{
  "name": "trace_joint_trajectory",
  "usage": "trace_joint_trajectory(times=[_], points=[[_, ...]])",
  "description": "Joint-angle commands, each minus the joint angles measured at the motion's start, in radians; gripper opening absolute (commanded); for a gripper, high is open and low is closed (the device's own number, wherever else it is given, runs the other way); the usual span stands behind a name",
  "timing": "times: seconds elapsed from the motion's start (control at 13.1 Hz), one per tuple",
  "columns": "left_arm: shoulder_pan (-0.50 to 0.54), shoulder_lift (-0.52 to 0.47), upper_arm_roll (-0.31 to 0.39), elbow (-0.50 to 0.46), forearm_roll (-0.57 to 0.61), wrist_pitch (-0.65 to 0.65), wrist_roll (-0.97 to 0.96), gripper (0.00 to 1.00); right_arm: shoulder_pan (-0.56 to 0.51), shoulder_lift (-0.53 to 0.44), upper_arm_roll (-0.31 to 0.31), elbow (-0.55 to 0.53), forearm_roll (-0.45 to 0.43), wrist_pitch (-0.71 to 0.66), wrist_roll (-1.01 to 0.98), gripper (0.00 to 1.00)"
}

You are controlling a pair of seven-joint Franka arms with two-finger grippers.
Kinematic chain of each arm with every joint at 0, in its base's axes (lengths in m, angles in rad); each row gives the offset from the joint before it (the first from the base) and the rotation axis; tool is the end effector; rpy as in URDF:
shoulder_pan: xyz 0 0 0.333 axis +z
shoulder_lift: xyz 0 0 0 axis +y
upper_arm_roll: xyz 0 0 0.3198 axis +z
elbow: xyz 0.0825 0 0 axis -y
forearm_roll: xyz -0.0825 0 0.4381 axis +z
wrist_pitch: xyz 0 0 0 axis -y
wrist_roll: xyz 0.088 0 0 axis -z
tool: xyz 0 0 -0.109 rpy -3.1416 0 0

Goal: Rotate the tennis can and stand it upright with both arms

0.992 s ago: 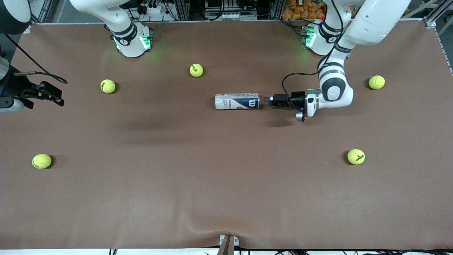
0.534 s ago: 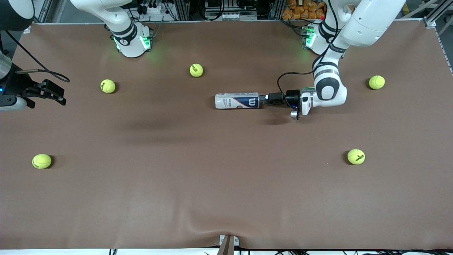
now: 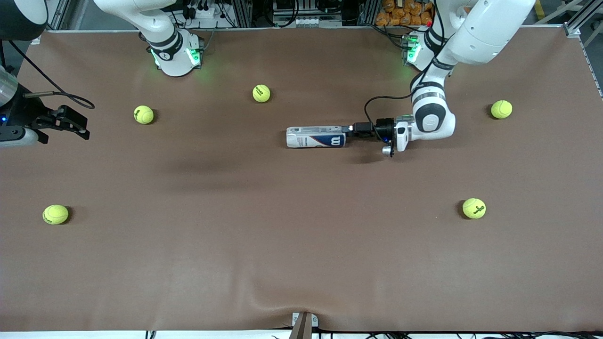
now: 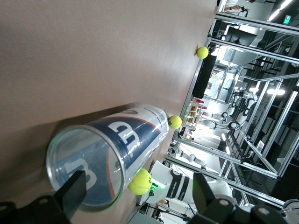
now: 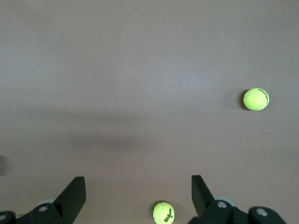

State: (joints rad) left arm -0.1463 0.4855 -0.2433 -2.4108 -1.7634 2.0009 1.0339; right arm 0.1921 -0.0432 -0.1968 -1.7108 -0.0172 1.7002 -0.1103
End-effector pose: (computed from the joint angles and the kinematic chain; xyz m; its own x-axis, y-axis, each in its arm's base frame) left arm 0.3921 -0.2466 0.0678 0.9583 0.0044 -0.2856 0.2764 -0.2662 0.9234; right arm 0.6043 -0.0066 0.5892 0.9937 0.1075 0.0306 0.1072 -0.9942 0.0121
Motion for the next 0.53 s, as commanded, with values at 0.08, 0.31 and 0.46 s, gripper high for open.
trace_joint_trajectory(times=[0.08, 0.31, 0.46], points=[[-0.018, 0.035, -0.007, 0.044, -0.033, 0.012, 0.031, 0.53, -0.02, -0.014, 0.017, 0.004, 0.005, -0.016, -0.003, 1.0], [-0.016, 0.035, -0.007, 0.05, -0.027, 0.012, 0.037, 0.0, -0.028, -0.015, 0.016, 0.003, 0.005, -0.033, -0.011, 1.0], [-0.006, 0.018, -0.007, 0.052, -0.019, 0.01, 0.035, 0.0, -0.029, -0.02, 0.013, 0.005, 0.005, -0.037, -0.011, 1.0]])
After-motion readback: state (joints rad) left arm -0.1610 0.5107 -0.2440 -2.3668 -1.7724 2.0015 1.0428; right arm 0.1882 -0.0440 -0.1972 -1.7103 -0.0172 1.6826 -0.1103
